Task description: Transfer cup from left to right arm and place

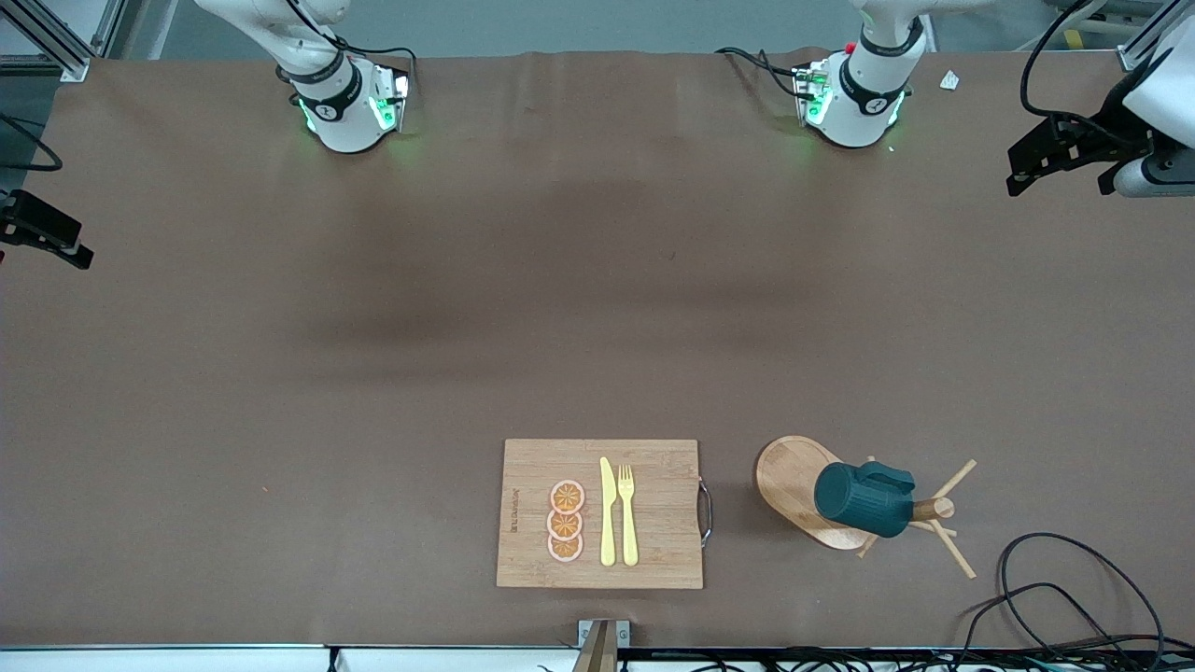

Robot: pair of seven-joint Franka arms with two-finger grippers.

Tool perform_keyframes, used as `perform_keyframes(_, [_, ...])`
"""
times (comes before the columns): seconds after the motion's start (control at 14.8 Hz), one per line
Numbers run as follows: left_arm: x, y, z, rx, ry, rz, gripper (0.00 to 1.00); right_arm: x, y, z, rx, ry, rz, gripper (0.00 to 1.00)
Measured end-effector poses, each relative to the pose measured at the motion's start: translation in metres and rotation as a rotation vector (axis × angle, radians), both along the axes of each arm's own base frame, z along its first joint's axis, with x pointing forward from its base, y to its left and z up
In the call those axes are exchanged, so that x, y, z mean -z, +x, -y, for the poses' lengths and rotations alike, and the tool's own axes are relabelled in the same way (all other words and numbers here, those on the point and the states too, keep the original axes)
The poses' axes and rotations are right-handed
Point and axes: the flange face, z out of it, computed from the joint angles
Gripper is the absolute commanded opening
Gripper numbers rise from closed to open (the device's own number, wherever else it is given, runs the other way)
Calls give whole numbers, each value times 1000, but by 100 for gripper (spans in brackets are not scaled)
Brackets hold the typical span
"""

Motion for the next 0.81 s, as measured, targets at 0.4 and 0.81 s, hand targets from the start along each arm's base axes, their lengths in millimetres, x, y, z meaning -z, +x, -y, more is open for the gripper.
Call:
perform_keyframes(0.4, [7,9,-1,-2,-3,-6,100,0,0,0,-4,0,0,100])
perform_keyframes(0.81, [43,58,5,-130,-63,37,100,0,0,1,-4,0,0,100])
